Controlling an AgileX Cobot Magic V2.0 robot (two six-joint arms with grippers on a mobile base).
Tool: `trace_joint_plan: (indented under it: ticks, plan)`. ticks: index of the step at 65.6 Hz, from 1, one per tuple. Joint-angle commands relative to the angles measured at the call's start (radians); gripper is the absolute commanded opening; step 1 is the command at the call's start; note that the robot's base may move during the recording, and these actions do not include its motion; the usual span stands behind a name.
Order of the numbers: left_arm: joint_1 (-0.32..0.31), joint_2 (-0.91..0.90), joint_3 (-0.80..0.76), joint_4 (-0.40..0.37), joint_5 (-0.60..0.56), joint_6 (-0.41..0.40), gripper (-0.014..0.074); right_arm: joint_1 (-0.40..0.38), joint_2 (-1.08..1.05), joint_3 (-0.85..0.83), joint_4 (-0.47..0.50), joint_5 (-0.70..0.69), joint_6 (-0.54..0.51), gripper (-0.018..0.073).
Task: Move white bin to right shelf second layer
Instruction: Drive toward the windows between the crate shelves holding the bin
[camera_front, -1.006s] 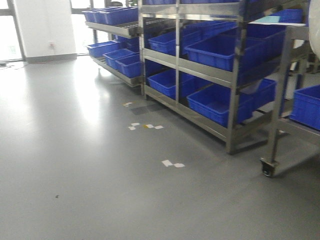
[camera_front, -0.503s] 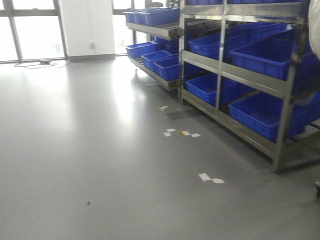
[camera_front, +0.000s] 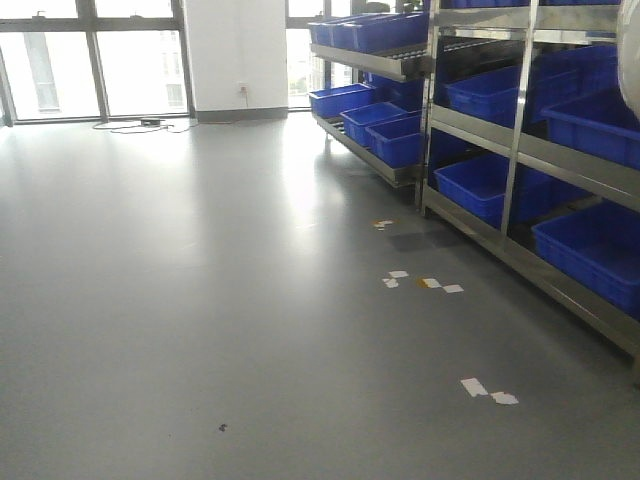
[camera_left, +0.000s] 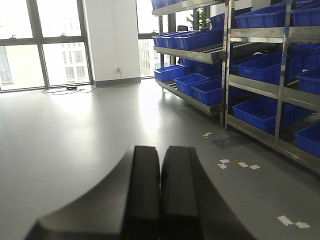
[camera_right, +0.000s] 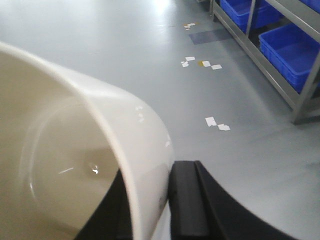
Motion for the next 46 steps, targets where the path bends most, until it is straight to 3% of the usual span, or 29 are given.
trace_joint_plan:
  ticks: [1,46]
  plan:
    - [-0.002,-0.013,0.033,-0.005,-0.087,-0.007,0.0085,-0.005,0.002,-0.031,0.000,-0.102,-0.001,0.0024]
    - [-0.002,-0.013,0.033,-0.005,-0.087,-0.007,0.0085,-0.005,0.002,-0.031,0.000,-0.102,-0.001,0.0024]
